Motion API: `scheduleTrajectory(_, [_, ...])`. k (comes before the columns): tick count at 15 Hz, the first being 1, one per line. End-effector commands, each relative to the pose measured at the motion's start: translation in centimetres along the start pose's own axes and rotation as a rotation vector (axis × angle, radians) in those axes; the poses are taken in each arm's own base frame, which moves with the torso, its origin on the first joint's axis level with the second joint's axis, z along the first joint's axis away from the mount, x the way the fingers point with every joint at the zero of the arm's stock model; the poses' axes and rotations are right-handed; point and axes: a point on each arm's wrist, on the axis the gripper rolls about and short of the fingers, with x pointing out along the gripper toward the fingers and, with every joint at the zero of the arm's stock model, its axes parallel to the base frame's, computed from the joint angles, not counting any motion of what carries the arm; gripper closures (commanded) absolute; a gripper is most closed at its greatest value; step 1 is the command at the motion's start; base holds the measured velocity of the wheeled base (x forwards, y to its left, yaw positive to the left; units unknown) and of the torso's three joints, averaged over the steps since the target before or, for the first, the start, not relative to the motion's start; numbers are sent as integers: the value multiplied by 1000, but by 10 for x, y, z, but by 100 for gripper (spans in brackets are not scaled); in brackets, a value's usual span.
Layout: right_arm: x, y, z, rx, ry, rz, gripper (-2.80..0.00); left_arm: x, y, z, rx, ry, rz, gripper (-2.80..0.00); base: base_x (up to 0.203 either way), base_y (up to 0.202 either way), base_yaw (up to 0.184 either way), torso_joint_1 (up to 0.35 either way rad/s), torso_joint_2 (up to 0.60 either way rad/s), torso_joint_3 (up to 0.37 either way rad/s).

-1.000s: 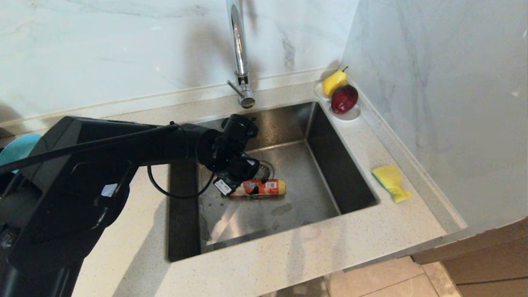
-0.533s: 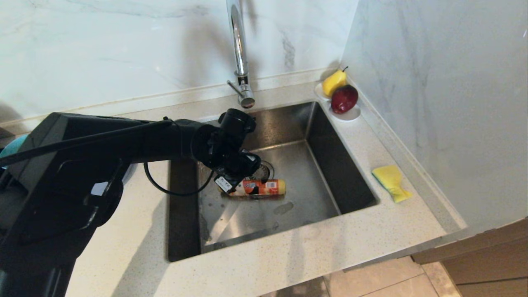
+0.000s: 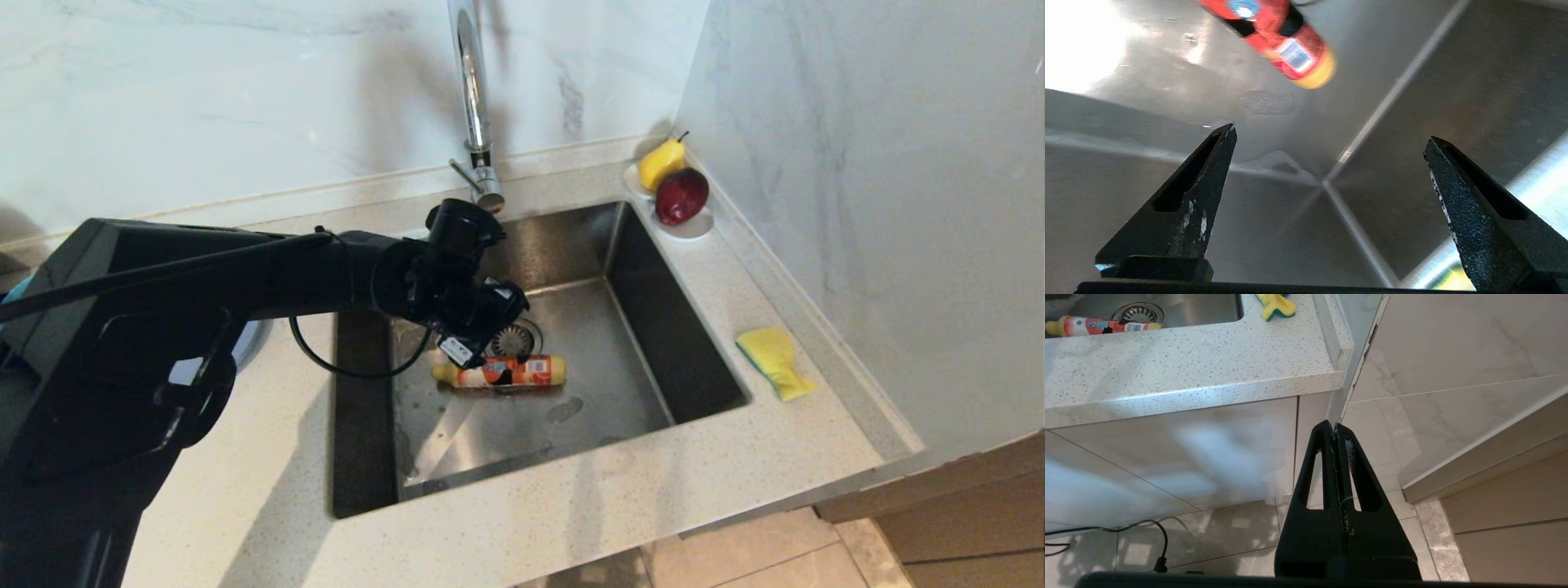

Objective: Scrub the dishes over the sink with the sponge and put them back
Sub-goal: Place the bowl on the plate

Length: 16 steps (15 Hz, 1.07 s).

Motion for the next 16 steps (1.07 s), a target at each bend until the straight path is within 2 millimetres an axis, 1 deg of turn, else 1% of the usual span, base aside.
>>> scheduleTrajectory(1, [0,0,0,-1,1,0,0,0,0,6,-17,24,-35,-280,0,0,0,0,0,0])
scheduleTrajectory(4, [0,0,0,-1,1,0,0,1,-2,13,-49,41,-88,-280,0,0,0,0,0,0])
scheduleTrajectory(7, [0,0,0,-1,1,0,0,1,-3,13,-48,76,-116,-280,0,0,0,0,0,0])
scheduleTrajectory(9, [0,0,0,-1,1,0,0,0,-5,14,-49,70,-129,-280,0,0,0,0,0,0])
scheduleTrajectory(12, [0,0,0,-1,0,0,0,-5,-6,18,-53,59,-135,-280,0,0,0,0,0,0])
scheduleTrajectory(16, [0,0,0,-1,1,0,0,-4,-4,19,-46,51,-118,-280,0,0,0,0,0,0])
